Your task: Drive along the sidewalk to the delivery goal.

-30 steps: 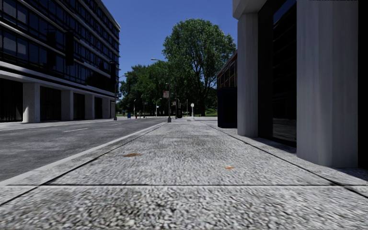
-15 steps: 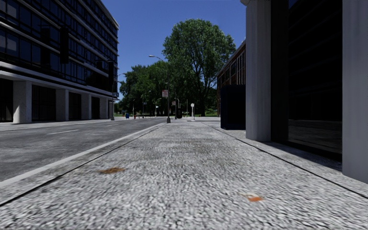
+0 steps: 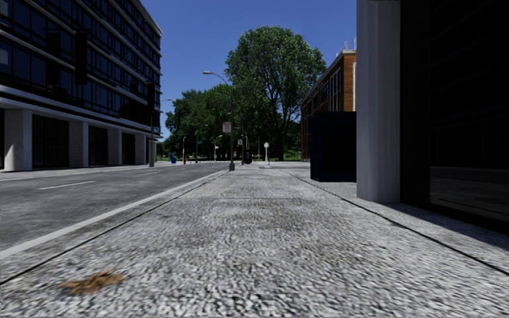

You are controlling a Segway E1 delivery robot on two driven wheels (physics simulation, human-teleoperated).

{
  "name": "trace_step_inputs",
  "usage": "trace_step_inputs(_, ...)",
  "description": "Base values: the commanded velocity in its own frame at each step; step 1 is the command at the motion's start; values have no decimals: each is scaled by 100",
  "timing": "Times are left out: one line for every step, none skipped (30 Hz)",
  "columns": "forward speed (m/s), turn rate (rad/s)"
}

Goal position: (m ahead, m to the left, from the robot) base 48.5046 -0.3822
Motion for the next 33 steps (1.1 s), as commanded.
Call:
trace_step_inputs(200,0)
trace_step_inputs(200,0)
trace_step_inputs(200,0)
trace_step_inputs(200,0)
trace_step_inputs(200,0)
trace_step_inputs(200,0)
trace_step_inputs(200,0)
trace_step_inputs(200,0)
trace_step_inputs(200,0)
trace_step_inputs(200,0)
trace_step_inputs(200,0)
trace_step_inputs(200,0)
trace_step_inputs(200,0)
trace_step_inputs(200,0)
trace_step_inputs(200,0)
trace_step_inputs(200,0)
trace_step_inputs(200,0)
trace_step_inputs(200,0)
trace_step_inputs(200,0)
trace_step_inputs(200,0)
trace_step_inputs(200,0)
trace_step_inputs(200,0)
trace_step_inputs(200,0)
trace_step_inputs(200,0)
trace_step_inputs(200,0)
trace_step_inputs(200,0)
trace_step_inputs(200,0)
trace_step_inputs(200,0)
trace_step_inputs(200,0)
trace_step_inputs(200,0)
trace_step_inputs(200,0)
trace_step_inputs(200,0)
trace_step_inputs(200,0)
